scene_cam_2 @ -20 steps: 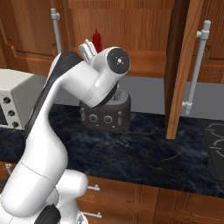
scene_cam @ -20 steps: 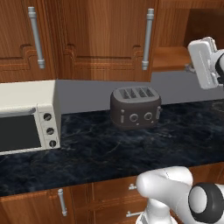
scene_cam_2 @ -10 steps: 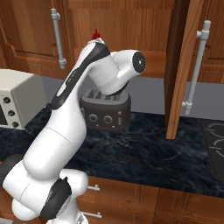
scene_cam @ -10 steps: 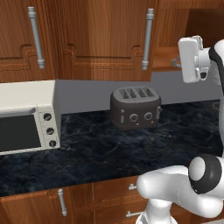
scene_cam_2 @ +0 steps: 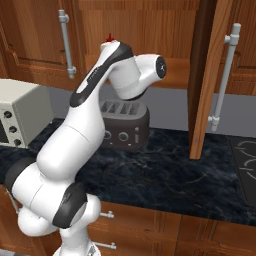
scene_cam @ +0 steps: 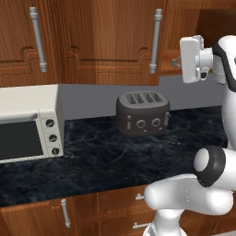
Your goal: Move the ketchup and ketchup from the cabinet to the dining counter.
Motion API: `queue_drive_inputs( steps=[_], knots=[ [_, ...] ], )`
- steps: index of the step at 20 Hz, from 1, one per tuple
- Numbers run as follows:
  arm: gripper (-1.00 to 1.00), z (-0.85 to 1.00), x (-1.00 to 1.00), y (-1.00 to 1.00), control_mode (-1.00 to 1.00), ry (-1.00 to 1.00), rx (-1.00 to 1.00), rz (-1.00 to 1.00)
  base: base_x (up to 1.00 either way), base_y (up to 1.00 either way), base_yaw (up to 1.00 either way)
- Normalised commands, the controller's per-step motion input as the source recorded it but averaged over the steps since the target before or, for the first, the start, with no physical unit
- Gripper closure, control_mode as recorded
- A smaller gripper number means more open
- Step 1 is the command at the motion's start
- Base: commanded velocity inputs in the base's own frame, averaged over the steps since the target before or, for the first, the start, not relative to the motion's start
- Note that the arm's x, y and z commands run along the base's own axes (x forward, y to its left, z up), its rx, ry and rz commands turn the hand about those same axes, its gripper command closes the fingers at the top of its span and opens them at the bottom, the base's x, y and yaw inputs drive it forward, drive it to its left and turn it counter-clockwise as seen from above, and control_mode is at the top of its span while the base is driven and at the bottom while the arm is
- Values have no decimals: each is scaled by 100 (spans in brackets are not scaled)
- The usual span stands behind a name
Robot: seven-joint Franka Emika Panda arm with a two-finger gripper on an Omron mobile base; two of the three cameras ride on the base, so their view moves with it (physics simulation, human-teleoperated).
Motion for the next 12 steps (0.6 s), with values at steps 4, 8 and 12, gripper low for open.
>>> queue_drive_inputs(
  steps=[4,8,12],
  knots=[
    [100,0,0,35,-100,-5,0,0,0,0,0],
    [100,0,0,35,-100,-3,0,0,0,0,0],
    [100,0,8,31,-100,0,1,0,0,0,0]
  ],
)
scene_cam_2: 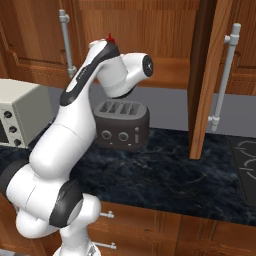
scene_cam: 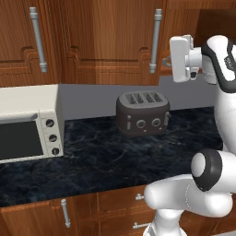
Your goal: Move the ketchup and ketchup from the cabinet to the dining counter.
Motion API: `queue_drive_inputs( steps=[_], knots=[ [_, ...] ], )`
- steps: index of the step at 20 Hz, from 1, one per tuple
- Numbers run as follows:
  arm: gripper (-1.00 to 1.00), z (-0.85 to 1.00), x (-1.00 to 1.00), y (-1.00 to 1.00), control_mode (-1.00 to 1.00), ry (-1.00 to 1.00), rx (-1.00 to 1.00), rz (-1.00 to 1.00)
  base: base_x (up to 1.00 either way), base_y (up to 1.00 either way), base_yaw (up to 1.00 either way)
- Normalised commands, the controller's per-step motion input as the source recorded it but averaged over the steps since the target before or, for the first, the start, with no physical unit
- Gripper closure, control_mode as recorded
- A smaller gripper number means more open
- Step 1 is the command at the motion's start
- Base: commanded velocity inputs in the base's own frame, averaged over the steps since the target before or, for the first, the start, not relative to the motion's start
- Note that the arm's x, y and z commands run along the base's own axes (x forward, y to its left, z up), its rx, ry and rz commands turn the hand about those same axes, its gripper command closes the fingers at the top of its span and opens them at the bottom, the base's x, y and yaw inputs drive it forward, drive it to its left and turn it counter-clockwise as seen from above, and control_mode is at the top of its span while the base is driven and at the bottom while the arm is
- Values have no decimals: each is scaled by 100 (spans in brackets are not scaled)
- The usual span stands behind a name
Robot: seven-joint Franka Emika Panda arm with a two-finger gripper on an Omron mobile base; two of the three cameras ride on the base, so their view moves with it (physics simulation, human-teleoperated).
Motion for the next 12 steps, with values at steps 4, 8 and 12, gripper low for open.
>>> queue_drive_inputs(
  steps=[4,8,12],
  knots=[
    [100,0,24,22,-100,0,0,0,0,0,0],
    [100,0,15,28,-100,0,0,0,0,0,0],
    [100,0,0,31,-100,0,0,0,0,0,0]
  ],
)
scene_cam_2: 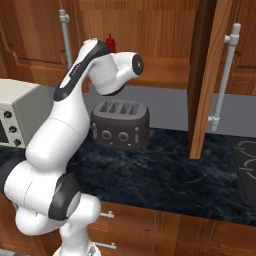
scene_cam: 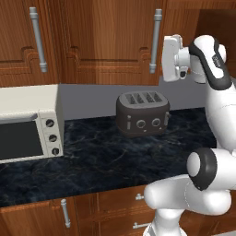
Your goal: Move the ketchup and ketchup from the cabinet to the dining counter.
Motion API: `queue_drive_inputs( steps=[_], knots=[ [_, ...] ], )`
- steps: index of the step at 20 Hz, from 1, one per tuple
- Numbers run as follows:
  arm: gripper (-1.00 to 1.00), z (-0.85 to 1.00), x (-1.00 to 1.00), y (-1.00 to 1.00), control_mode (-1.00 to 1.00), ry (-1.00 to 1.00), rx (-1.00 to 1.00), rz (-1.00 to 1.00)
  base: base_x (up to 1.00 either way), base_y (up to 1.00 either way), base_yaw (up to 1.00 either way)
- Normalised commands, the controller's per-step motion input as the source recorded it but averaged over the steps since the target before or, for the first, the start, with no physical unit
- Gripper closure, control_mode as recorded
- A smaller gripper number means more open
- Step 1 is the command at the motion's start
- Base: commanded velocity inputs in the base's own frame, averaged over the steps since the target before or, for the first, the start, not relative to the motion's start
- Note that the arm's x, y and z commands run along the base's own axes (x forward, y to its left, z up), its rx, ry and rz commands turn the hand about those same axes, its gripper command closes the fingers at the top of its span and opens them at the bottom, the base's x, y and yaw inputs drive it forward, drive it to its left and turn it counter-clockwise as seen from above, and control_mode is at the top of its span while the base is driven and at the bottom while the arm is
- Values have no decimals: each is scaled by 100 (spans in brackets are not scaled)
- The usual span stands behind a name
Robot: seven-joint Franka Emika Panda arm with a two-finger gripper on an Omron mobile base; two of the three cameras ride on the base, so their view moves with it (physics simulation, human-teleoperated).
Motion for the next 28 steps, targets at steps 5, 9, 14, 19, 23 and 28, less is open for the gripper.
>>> queue_drive_inputs(
  steps=[5,9,14,19,23,28],
  knots=[
    [100,0,-1,21,-100,0,0,0,0,0,0],
    [100,0,-45,15,-100,0,0,0,0,0,0],
    [100,0,-99,19,-100,0,0,0,0,0,0],
    [100,-1,-100,40,-100,-5,-1,1,0,0,0],
    [100,-11,-100,95,-100,-13,-3,1,0,0,0],
    [100,0,-81,100,-100,-21,0,-2,0,0,0]
  ],
)
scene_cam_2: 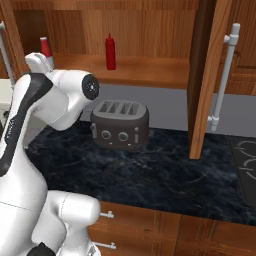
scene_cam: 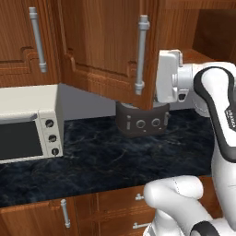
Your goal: Move the ketchup and ketchup from the cabinet to the dining counter.
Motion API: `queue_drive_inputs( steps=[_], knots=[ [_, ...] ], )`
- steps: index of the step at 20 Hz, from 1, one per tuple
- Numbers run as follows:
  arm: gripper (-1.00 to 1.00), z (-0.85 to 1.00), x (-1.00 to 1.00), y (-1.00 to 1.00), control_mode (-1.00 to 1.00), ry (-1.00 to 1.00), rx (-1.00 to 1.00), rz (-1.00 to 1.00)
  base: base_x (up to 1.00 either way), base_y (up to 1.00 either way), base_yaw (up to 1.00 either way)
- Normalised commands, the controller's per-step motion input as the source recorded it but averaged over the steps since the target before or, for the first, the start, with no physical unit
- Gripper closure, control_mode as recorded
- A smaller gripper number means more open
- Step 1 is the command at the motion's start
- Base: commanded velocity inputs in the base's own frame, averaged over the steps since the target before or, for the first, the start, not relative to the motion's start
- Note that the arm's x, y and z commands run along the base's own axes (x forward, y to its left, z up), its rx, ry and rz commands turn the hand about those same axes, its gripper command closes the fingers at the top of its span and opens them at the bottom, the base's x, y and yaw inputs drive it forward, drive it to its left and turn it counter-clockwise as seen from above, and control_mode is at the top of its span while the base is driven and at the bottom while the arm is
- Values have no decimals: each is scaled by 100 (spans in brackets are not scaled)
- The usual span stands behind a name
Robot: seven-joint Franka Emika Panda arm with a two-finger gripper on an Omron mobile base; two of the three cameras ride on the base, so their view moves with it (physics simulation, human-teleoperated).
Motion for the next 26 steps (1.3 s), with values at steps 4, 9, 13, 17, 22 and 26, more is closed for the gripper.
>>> queue_drive_inputs(
  steps=[4,9,13,17,22,26],
  knots=[
    [100,0,-100,100,-100,-30,0,0,0,0,0],
    [100,0,-95,100,-100,-26,-1,-1,0,0,0],
    [100,0,-18,96,-100,-9,0,-2,0,0,0],
    [100,0,17,64,-100,3,0,0,0,0,0],
    [100,0,54,26,-100,19,-2,0,0,0,0],
    [100,0,40,0,-100,13,-2,0,0,0,0]
  ],
)
